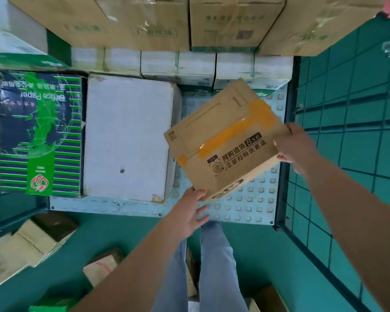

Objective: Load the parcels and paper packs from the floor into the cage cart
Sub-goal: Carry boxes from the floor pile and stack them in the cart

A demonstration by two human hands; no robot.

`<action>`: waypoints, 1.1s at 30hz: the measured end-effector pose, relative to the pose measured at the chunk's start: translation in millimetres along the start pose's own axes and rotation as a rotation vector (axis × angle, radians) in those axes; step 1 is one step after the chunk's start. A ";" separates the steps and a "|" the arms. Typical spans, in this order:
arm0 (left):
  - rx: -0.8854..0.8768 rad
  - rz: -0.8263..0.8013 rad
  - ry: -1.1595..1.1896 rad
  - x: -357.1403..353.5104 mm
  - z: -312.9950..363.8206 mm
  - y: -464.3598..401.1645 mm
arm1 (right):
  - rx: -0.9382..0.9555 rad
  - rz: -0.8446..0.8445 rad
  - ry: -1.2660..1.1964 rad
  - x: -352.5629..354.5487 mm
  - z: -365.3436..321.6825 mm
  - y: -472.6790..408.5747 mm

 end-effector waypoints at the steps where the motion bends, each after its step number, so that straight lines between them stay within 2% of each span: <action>1: 0.011 -0.038 0.065 -7.4 -2.7 -3.6 | 0.032 -0.001 0.019 2.5 -12.3 -7.7; 8: 0.175 -0.213 0.180 -65.7 -20.0 -5.7 | 0.264 -0.025 0.314 0.4 -86.4 -39.8; 11: 0.205 -0.277 0.250 -80.1 -29.2 -9.7 | 0.343 -0.173 0.242 -21.9 -104.3 -43.9; 13: 0.167 -0.249 0.287 -77.0 -29.2 -19.0 | 0.379 -0.218 0.170 -38.3 -104.0 -48.8; 15: 0.101 -0.180 0.326 -64.2 -20.8 -32.0 | 0.269 -0.208 0.082 -53.3 -84.3 -49.2; 17: 0.052 -0.101 0.349 -45.6 -5.2 -46.6 | 0.078 -0.245 -0.037 -65.1 -52.8 -47.5; 19: 0.040 -0.023 0.331 -25.0 10.1 -60.0 | -0.034 -0.283 -0.037 -74.7 -20.2 -40.5; 21: 0.087 0.055 0.299 -7.9 17.3 -71.4 | 0.007 -0.298 0.032 -82.0 5.6 -34.5; 24: 0.191 0.130 0.264 6.9 13.5 -78.5 | 0.078 -0.190 0.037 -86.2 29.6 -33.2; 26: 0.225 0.138 0.284 11.3 11.6 -83.0 | -0.029 -0.122 -0.096 -86.0 37.1 -39.1; 29: 0.187 0.119 0.363 10.1 20.1 -89.7 | -0.155 -0.202 -0.193 -90.9 40.7 -47.8; 33: 0.094 0.208 0.451 15.1 44.3 -89.9 | -0.110 -0.222 -0.184 -104.5 22.0 -56.4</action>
Point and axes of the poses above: each hand's wrist, its own y-axis away from the middle knuckle, its own x-axis out of the back of the hand, z = x × y, the point moved 2 cm from there along -y, towards the middle knuckle, and after that the axes turned 3 degrees about -y, right-handed, at the moved point
